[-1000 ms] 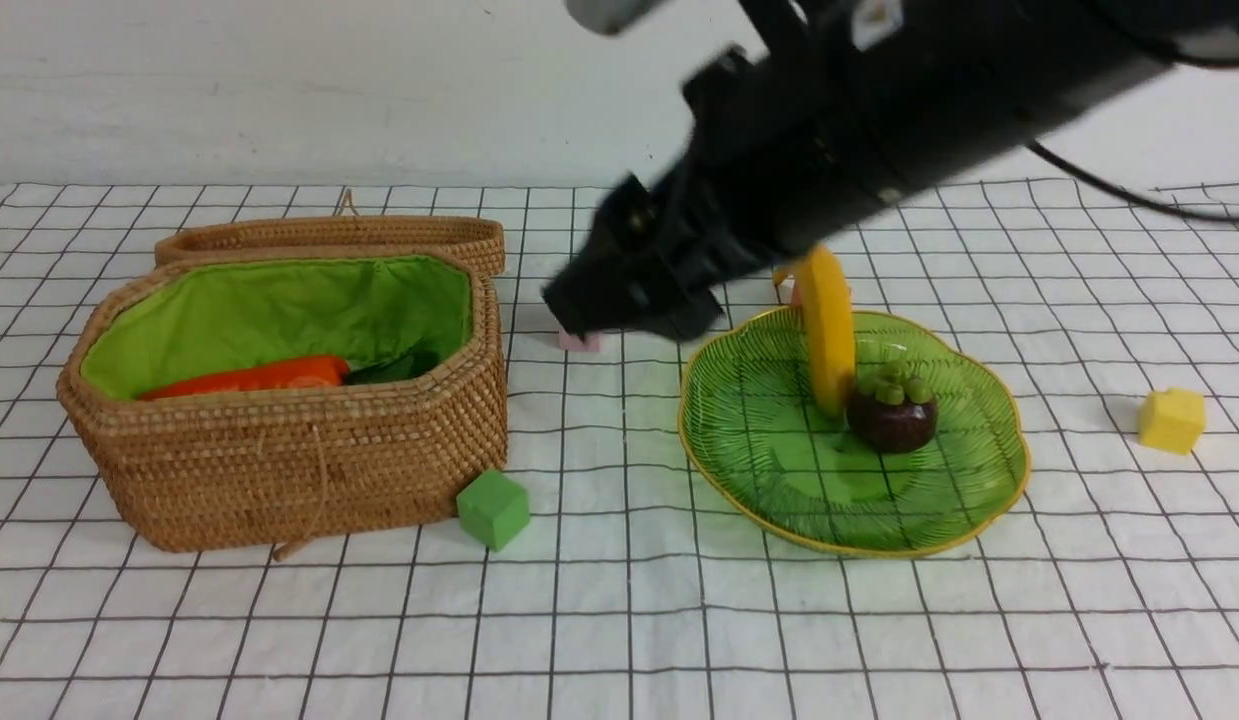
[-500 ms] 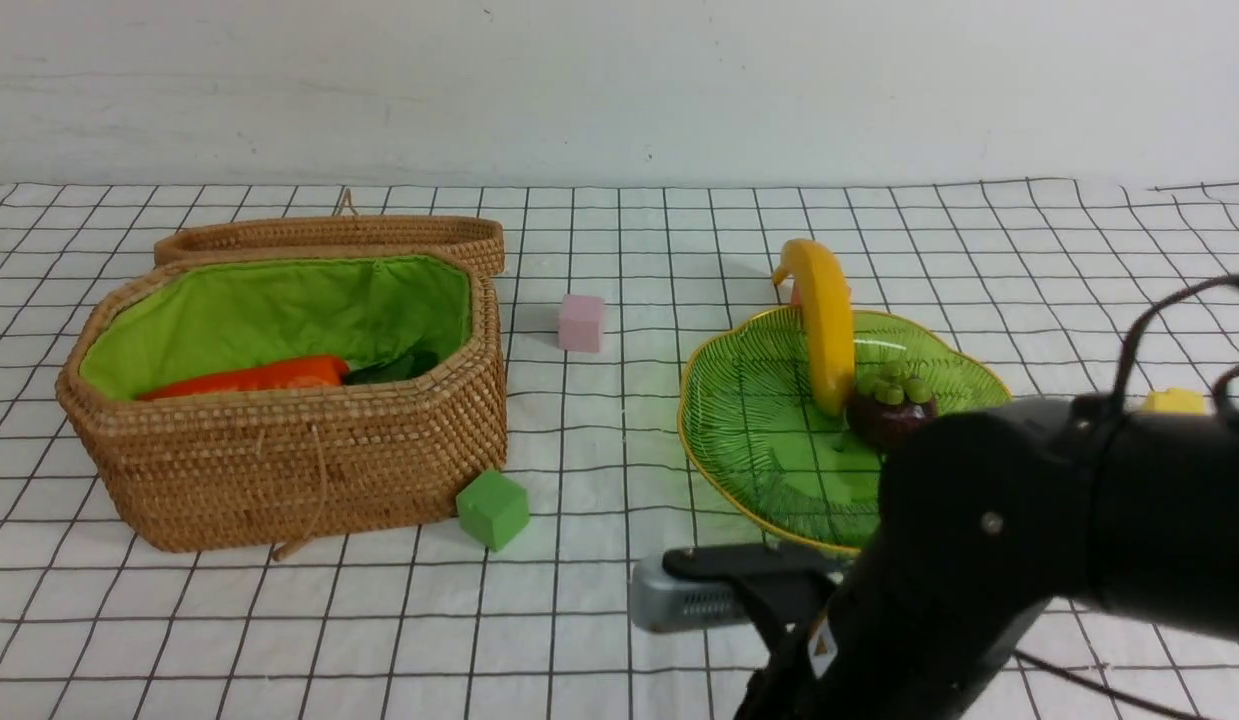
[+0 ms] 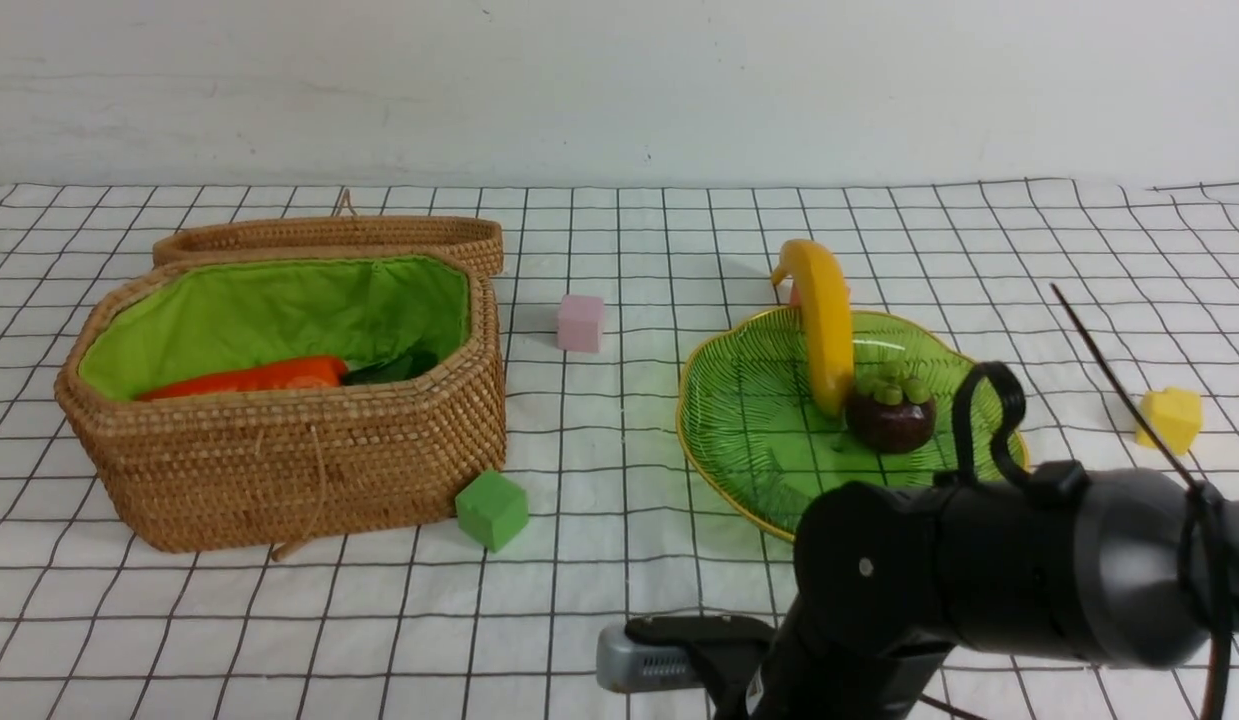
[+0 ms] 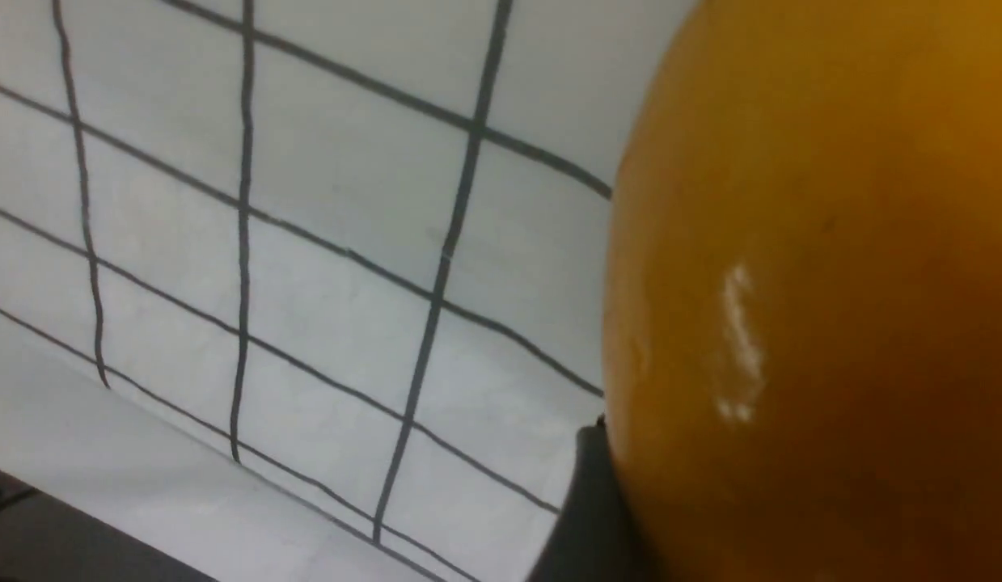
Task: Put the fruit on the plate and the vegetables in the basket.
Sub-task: Use the right arm to grab a mango and put it into the right plate
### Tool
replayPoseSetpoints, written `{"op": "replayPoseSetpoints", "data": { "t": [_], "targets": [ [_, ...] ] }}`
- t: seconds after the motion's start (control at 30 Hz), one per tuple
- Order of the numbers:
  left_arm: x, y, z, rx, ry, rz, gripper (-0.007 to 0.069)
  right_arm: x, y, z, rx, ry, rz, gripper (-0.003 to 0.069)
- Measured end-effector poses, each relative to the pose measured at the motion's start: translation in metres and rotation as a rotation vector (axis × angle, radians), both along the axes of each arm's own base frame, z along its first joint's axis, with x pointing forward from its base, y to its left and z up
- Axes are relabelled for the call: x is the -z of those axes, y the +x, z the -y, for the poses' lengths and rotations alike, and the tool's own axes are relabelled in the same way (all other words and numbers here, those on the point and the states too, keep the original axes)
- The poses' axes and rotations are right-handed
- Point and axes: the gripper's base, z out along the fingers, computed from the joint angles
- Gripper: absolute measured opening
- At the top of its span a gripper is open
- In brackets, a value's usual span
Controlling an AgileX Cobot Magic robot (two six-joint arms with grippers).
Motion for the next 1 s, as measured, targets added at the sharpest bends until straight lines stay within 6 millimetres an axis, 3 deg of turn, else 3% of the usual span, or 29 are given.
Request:
{"op": "replayPoseSetpoints", "data": {
  "t": [0.13, 0.23, 0.37, 0.47, 0.57, 0.6, 0.67, 0.8, 0.93, 1.0],
  "targets": [
    [0.000, 0.000, 0.000, 0.000, 0.000, 0.000, 0.0238, -0.011, 0.001, 0.000, -0.008, 0.050, 0.036, 0.0561],
    [0.000, 0.000, 0.000, 0.000, 0.000, 0.000, 0.0238, -0.052, 0.021, 0.011, 0.052, 0.150, 0.142, 0.0561],
    [0.000, 0.000, 0.000, 0.000, 0.000, 0.000, 0.0238, -0.105, 0.080, 0.045, 0.198, 0.213, 0.392, 0.0561],
    [0.000, 0.000, 0.000, 0.000, 0.000, 0.000, 0.0238, -0.120, 0.132, 0.079, 0.308, 0.173, 0.595, 0.0561],
    [0.000, 0.000, 0.000, 0.000, 0.000, 0.000, 0.0238, -0.109, 0.172, 0.099, 0.411, 0.146, 0.658, 0.0561],
    [0.000, 0.000, 0.000, 0.000, 0.000, 0.000, 0.0238, -0.105, 0.175, 0.099, 0.417, 0.141, 0.655, 0.0561],
    [0.000, 0.000, 0.000, 0.000, 0.000, 0.000, 0.0238, -0.080, 0.196, 0.100, 0.430, 0.110, 0.641, 0.0561],
    [0.000, 0.000, 0.000, 0.000, 0.000, 0.000, 0.0238, -0.045, 0.209, 0.095, 0.386, 0.069, 0.593, 0.0561],
    [0.000, 0.000, 0.000, 0.000, 0.000, 0.000, 0.0238, -0.039, 0.212, 0.094, 0.376, 0.063, 0.594, 0.0563],
    [0.000, 0.000, 0.000, 0.000, 0.000, 0.000, 0.0238, -0.043, 0.213, 0.094, 0.377, 0.067, 0.608, 0.0609]
  ]
}}
